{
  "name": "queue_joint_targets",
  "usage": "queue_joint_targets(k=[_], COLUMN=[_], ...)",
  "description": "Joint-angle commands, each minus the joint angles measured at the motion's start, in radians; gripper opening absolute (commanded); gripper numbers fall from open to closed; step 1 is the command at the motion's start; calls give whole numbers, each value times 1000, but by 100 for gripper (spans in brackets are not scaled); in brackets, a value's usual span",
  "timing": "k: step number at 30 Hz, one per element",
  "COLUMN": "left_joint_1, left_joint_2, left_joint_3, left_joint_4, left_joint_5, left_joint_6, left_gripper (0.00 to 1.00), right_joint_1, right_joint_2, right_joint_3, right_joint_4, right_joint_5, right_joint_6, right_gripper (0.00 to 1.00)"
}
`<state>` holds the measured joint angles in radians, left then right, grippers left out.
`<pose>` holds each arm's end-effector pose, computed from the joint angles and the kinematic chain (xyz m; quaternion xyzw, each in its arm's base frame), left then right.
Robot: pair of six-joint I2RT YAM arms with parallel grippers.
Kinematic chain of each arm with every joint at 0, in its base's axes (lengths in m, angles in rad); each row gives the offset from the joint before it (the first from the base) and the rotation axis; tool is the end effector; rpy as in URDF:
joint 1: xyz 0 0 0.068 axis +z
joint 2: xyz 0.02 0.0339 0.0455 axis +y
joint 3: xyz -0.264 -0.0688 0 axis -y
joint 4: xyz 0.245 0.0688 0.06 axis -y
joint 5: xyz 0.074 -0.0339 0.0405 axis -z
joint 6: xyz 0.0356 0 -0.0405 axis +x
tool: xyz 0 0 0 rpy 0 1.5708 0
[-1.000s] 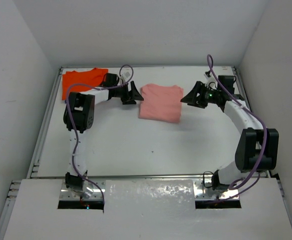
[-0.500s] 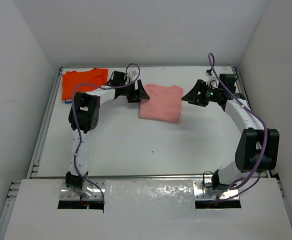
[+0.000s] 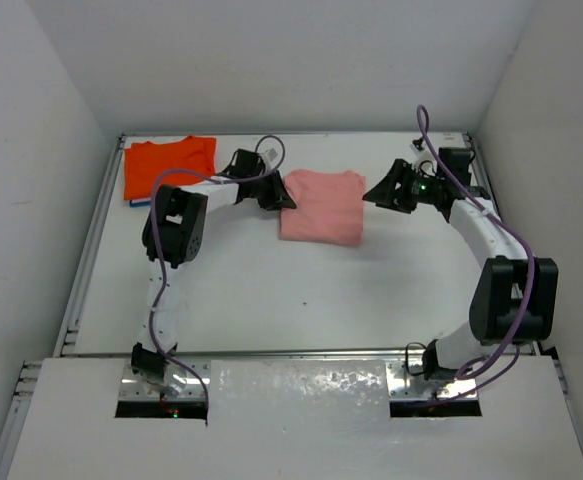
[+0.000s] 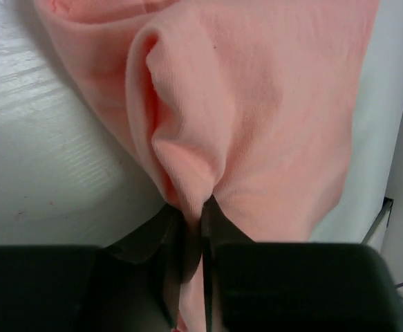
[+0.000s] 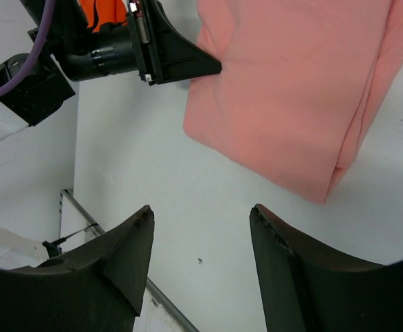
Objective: Fold and stack the t-shirts
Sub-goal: Put the neatly folded tshirt into the corner of the board with the left arm
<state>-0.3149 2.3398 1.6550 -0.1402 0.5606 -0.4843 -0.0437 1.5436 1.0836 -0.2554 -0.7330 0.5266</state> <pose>0.4714 -0.1735 0.1182 0.0247 0.9002 -0.3735 0.2223 0.3355 0.0092 0.2565 0.0963 0.8570 0.4092 0.2980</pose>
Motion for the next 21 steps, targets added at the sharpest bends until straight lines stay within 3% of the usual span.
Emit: queue_joint_targets(k=[1,3,7,15,21], left_joint_1=[-26,-24,-24,-18,36], left_joint_2=[17,-3,-69,-46,-34], left_joint_3=[-37,-32,14,317,381], left_joint_4=[-32,-30,-30,-217,-292], left_joint_5=[-48,-60,-87,-125,-113], left_joint_6=[-22,-22,-16,9,18], left_gripper=[8,0,0,0,0], right_joint_1=[-2,-2,-2,-4,-2], right_joint_2=[-48,-48,-48,-69,-82], right_joint_3=[3,-1,-2,1,4], right_joint_4=[24,25,51,39,18], right_joint_5=[-9,-11,-14,-14,-5], right_joint_6=[-7,-5,12,9,-4], right_gripper=[57,57,57,57,57])
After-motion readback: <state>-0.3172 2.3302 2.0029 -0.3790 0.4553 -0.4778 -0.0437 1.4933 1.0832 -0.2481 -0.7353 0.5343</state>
